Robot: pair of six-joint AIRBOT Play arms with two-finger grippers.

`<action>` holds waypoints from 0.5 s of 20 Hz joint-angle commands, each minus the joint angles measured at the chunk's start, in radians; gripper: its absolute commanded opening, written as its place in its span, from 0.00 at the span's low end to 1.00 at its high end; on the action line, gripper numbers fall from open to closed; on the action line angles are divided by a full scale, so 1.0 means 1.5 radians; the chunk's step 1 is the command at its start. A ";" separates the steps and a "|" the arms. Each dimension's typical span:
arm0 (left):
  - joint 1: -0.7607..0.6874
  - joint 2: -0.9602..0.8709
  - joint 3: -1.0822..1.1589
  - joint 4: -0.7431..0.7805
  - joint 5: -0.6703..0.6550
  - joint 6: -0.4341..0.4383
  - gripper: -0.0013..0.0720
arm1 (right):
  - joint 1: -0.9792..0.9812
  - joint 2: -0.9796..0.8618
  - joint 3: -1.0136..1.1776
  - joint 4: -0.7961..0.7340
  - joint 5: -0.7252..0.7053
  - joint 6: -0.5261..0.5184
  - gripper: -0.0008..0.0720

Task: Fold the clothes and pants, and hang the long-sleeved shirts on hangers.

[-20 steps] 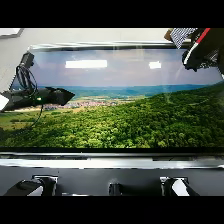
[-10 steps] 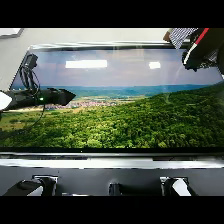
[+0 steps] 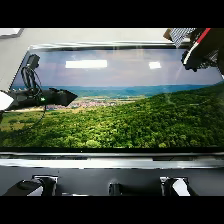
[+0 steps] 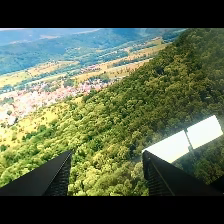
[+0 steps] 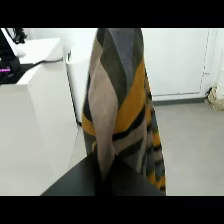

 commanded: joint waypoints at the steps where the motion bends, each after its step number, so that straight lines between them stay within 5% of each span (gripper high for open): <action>1: -0.004 0.000 0.000 0.000 -0.003 0.000 0.71 | 0.000 0.001 0.006 -0.035 -0.023 0.001 0.05; 5: -0.011 0.000 0.000 0.000 -0.005 0.000 0.71 | 0.000 0.001 0.006 -0.026 -0.025 0.003 0.05; 6: -0.011 0.000 0.000 0.000 -0.005 0.000 0.71 | 0.000 0.002 0.006 -0.024 -0.024 0.003 0.12; 8: -0.012 0.001 0.000 -0.003 -0.005 -0.008 0.72 | 0.000 0.012 0.006 -0.022 -0.009 0.004 0.55; 9: -0.011 0.002 0.000 -0.003 -0.004 -0.032 0.74 | 0.000 0.021 0.006 -0.022 0.005 0.003 0.64; 10: -0.008 0.004 0.000 -0.003 -0.004 -0.065 0.85 | 0.000 0.033 0.006 -0.023 0.020 0.003 0.70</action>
